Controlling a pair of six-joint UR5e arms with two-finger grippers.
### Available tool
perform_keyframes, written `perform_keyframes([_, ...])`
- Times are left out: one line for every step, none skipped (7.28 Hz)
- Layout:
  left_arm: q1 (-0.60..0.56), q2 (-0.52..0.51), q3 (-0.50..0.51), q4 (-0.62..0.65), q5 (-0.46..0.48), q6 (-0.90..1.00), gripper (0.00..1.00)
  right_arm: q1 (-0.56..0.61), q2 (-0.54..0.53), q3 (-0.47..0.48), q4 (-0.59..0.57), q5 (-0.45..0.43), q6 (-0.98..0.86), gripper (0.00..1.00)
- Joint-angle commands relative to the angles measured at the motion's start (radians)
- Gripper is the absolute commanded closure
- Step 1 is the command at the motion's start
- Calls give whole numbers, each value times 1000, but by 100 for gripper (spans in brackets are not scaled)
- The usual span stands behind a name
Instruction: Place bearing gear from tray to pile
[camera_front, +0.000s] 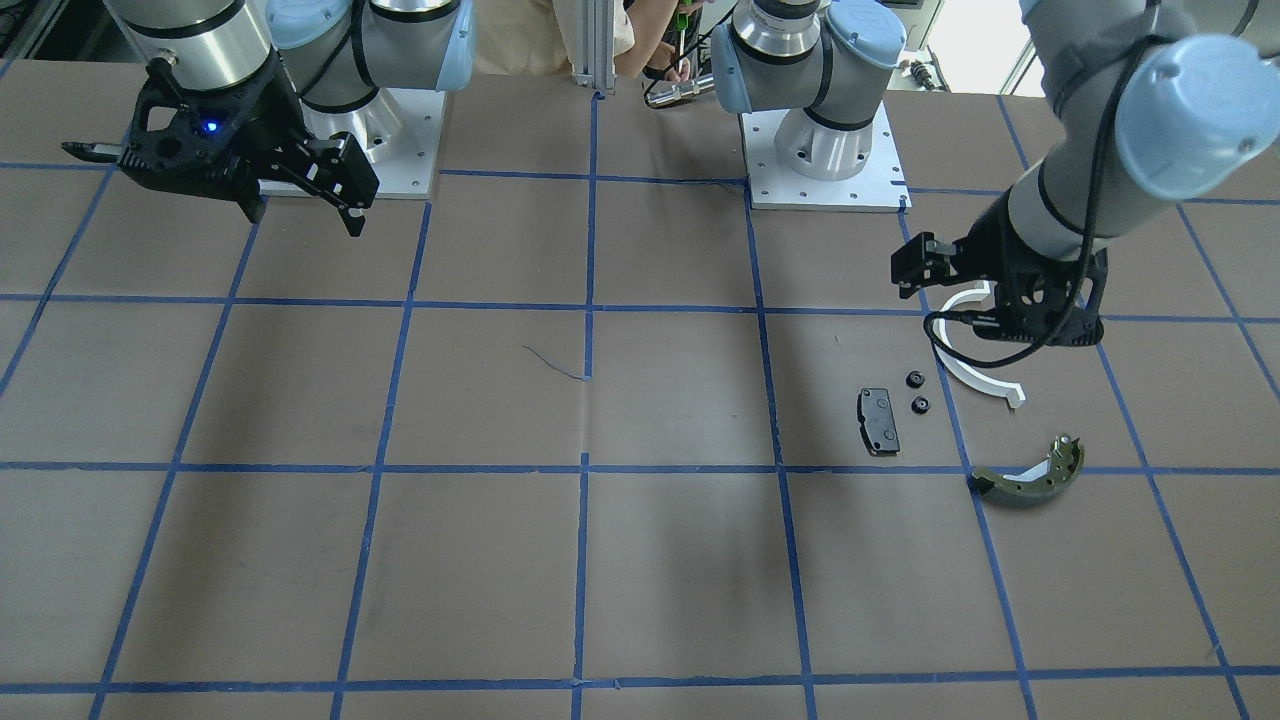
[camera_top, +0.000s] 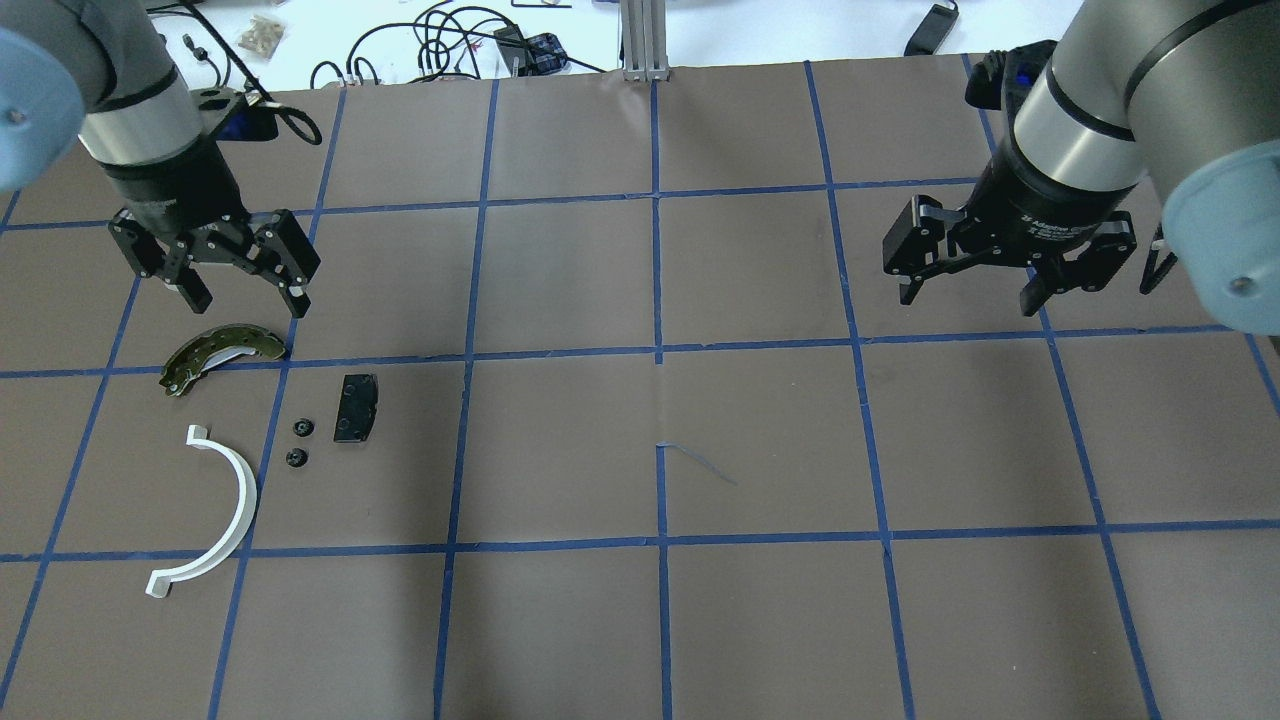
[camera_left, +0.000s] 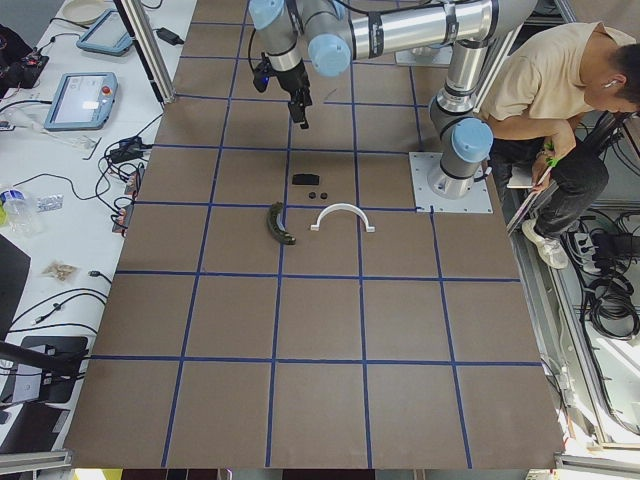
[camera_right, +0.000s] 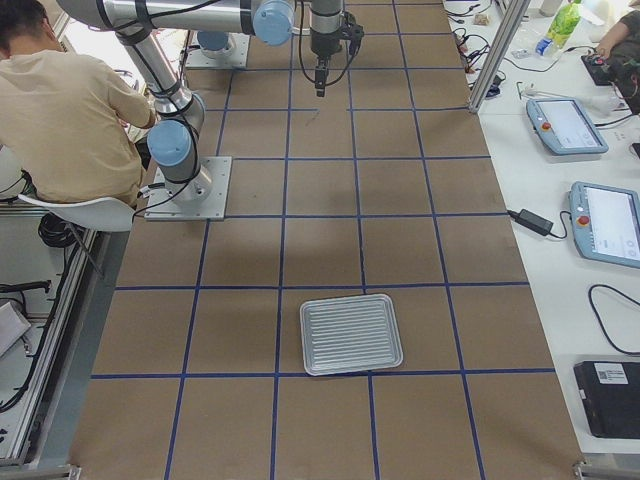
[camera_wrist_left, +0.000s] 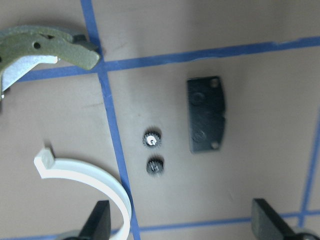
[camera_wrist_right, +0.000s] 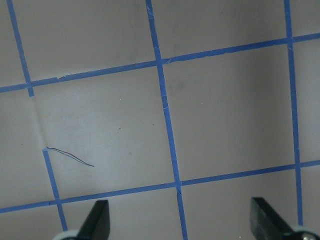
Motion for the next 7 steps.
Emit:
perform_keyframes([-39,64,100,-103,-6,-49,0,-1,0,0,-1,0,2,0])
perform_keyframes([-58,75,91,-55,-42,-72,0,-1,0,0,-1,0,2,0])
perform_keyframes([-103,61,59,58,-47,-81,3,-1,0,0,1,0,2,0])
perform_keyframes([-171,67,-14,237,-49,-133,1,-1,0,0,1,2,2,0])
perform_keyframes([-202,85,-69,374,-44,-139,0,-1,0,0,-1,2,2,0])
perform_keyframes([-202,87,-69,377,-44,-135,0,-1,0,0,1,0,0,0])
perform_keyframes([-202,87,-67,351,-44,-135,0,-1,0,0,1,0,2,0])
